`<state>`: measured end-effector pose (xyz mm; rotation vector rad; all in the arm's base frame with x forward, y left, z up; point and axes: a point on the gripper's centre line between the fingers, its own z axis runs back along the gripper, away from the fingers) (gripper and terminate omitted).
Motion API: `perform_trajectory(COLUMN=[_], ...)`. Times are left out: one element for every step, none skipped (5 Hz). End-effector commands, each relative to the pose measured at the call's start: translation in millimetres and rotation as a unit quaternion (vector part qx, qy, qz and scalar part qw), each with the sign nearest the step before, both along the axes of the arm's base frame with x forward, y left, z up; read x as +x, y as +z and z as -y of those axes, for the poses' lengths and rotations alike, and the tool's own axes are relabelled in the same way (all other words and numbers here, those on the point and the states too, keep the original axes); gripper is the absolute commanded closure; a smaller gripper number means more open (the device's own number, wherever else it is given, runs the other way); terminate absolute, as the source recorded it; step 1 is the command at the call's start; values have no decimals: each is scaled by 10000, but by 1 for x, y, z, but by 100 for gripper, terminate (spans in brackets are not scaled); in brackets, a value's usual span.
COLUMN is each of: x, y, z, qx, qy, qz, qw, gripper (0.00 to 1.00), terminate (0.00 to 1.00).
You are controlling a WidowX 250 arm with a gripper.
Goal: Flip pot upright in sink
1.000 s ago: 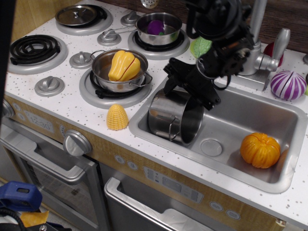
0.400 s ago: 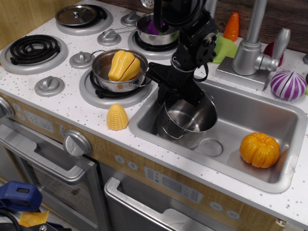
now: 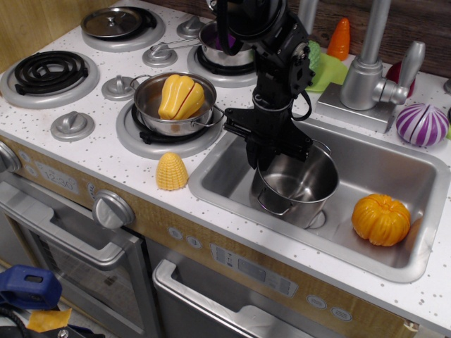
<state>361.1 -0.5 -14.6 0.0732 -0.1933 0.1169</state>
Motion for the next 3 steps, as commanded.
perform_trajectory(x=[9,9,9], y=[24,24,24], z=[3,3,3], qx=[-152,-152,-152], qy=[15,15,15], qz=[763,763,763], qw=[9970,9970,9970], gripper=[0,0,0], terminate=[0,0,100])
